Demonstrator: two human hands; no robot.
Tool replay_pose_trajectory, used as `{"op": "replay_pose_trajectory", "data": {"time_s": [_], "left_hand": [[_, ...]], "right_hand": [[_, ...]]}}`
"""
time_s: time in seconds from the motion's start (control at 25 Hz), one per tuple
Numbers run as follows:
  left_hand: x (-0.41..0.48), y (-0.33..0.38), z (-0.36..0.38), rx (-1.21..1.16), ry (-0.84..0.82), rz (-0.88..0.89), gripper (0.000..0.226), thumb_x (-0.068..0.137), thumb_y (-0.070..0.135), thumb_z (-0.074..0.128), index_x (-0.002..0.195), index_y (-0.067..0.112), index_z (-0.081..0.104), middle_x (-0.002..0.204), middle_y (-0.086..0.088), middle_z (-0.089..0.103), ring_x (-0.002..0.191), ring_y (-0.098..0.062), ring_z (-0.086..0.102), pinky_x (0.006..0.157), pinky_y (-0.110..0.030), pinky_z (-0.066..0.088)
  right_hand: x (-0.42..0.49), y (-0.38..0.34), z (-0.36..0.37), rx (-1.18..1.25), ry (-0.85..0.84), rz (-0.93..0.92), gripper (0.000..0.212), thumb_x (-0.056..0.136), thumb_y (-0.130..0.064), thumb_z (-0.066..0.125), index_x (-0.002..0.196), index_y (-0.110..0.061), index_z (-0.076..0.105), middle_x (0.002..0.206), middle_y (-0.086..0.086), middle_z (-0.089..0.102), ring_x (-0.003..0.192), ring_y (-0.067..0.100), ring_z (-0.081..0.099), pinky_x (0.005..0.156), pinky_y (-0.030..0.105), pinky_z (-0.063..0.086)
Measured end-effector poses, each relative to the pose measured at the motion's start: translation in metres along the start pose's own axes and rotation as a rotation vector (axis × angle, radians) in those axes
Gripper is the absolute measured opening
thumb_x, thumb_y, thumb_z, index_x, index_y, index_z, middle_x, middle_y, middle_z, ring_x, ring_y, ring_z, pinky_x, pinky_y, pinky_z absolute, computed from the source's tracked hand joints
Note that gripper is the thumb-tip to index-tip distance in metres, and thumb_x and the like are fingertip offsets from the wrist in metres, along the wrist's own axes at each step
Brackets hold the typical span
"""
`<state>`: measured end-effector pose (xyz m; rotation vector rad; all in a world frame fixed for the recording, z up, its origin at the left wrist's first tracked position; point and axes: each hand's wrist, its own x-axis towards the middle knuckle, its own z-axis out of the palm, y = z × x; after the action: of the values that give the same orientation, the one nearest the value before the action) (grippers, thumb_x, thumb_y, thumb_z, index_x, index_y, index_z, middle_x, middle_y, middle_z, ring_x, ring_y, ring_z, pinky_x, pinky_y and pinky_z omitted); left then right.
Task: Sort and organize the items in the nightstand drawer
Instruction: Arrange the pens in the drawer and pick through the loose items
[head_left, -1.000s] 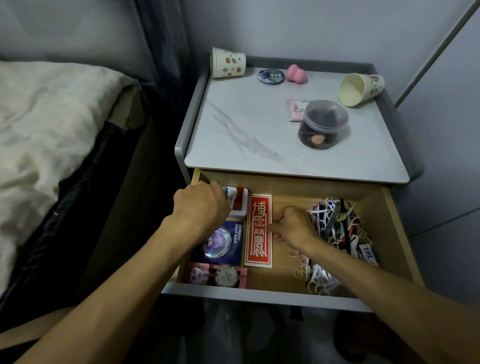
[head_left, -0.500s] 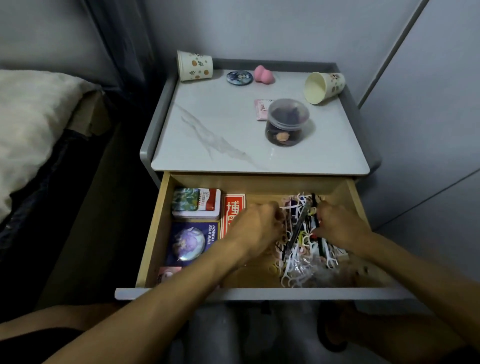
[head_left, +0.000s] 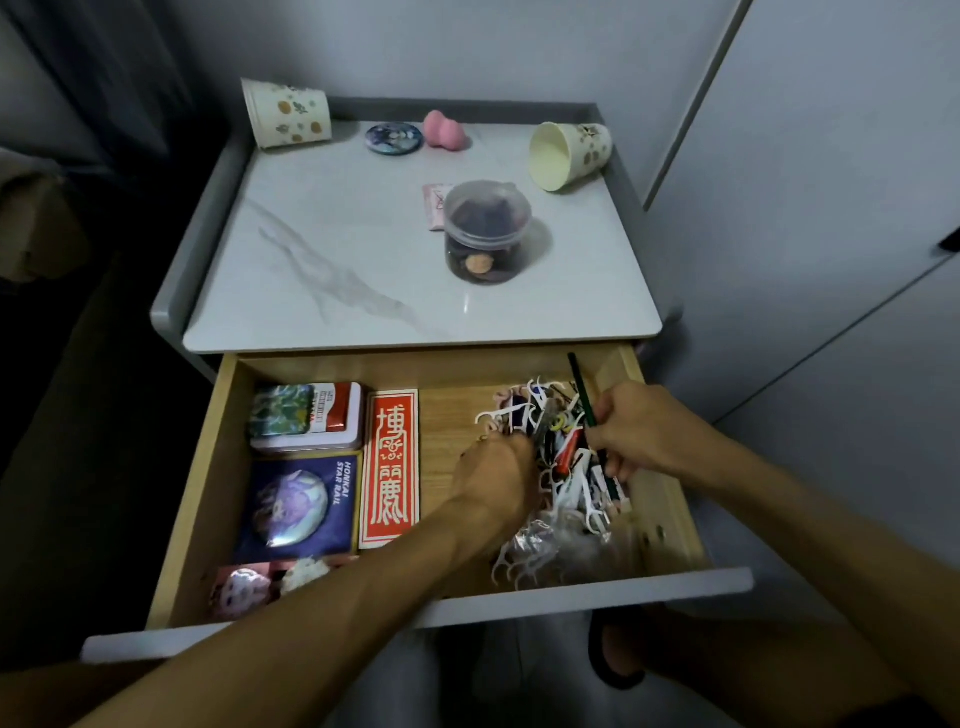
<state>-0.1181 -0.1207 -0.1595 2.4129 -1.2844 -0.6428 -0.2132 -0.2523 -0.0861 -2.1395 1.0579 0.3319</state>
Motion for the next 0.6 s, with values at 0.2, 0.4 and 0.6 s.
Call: {"op": "replay_pose_trajectory", "data": {"time_s": [0.2, 0.4, 0.6], "left_hand": [[0.005, 0.0, -0.014, -0.187, -0.095, -0.092, 0.012, 0.096, 0.022, 0.057, 0.086, 0.017, 0.06, 0.075, -0.002, 0.065, 0.058, -0.012, 0.06, 0.044, -0.019, 0.044], [-0.016, -0.001, -0.063, -0.565, -0.214, -0.221, 0.011, 0.098, 0.017, 0.055, 0.088, 0.018, 0.061, 0.072, 0.002, 0.066, 0.057, -0.008, 0.057, 0.045, -0.017, 0.042], [-0.051, -0.014, -0.095, -1.088, -0.208, -0.406, 0.022, 0.098, 0.0, 0.043, 0.104, 0.003, 0.064, 0.076, -0.007, 0.065, 0.068, -0.016, 0.059, 0.066, -0.03, 0.047]], "right_hand": [[0.002, 0.007, -0.009, 0.058, -0.088, 0.016, 0.007, 0.088, -0.007, 0.064, 0.082, -0.009, 0.061, 0.039, -0.004, 0.054, 0.037, 0.008, 0.05, 0.039, 0.019, 0.038], [-0.018, -0.012, -0.016, 0.221, -0.209, -0.058, 0.024, 0.091, -0.004, 0.062, 0.069, -0.011, 0.056, 0.041, -0.009, 0.048, 0.044, 0.01, 0.049, 0.042, 0.02, 0.037], [-0.044, -0.044, 0.024, 0.289, -0.329, -0.26, 0.003, 0.092, -0.017, 0.065, 0.094, -0.016, 0.065, 0.062, -0.004, 0.061, 0.052, 0.01, 0.053, 0.051, 0.024, 0.042]]}}
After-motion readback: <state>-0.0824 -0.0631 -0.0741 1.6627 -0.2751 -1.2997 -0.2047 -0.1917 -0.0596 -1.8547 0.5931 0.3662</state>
